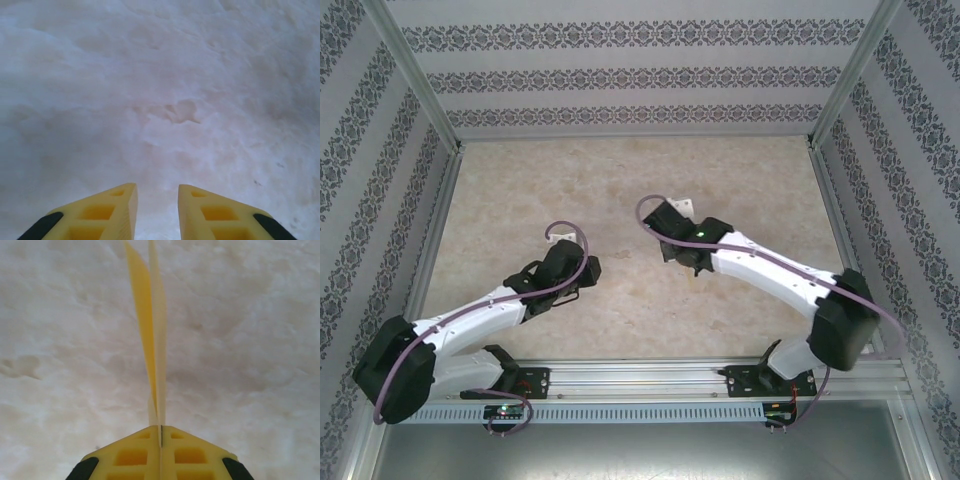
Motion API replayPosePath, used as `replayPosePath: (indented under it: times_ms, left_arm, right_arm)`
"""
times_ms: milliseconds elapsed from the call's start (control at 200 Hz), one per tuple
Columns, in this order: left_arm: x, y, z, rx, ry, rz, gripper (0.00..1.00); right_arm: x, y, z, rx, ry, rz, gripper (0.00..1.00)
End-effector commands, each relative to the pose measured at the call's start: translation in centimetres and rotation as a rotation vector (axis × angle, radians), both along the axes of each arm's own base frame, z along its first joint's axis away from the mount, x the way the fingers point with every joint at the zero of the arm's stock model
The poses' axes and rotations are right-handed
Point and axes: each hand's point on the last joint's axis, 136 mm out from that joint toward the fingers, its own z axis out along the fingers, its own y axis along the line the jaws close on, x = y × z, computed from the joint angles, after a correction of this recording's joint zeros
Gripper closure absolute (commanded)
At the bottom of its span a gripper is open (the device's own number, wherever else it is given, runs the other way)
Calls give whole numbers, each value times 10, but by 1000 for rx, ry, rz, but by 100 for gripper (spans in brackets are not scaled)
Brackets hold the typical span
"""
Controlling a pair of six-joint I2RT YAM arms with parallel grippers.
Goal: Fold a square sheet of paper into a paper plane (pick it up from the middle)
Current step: Turn over the paper at the center of the table.
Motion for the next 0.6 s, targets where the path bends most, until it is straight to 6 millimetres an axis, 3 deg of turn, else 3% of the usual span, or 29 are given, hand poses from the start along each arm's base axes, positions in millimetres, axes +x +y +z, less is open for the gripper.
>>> replayPosePath:
  times_ms: [0, 260, 530, 594]
  left_arm:
    - [2, 22, 2, 33, -15, 97, 69]
    - [-7, 47, 5, 7, -51, 201, 65]
    - [-13, 58, 11, 17, -67, 225, 62]
    - [-12, 57, 13, 7, -68, 223, 62]
  right_arm:
    - [-6, -13, -14, -270, 36, -2, 98]
    - [-5, 36, -56, -512, 122, 41, 97]
    - [-17, 104, -92, -227, 237, 134, 90]
    - [-19, 114, -92, -170, 260, 142, 78]
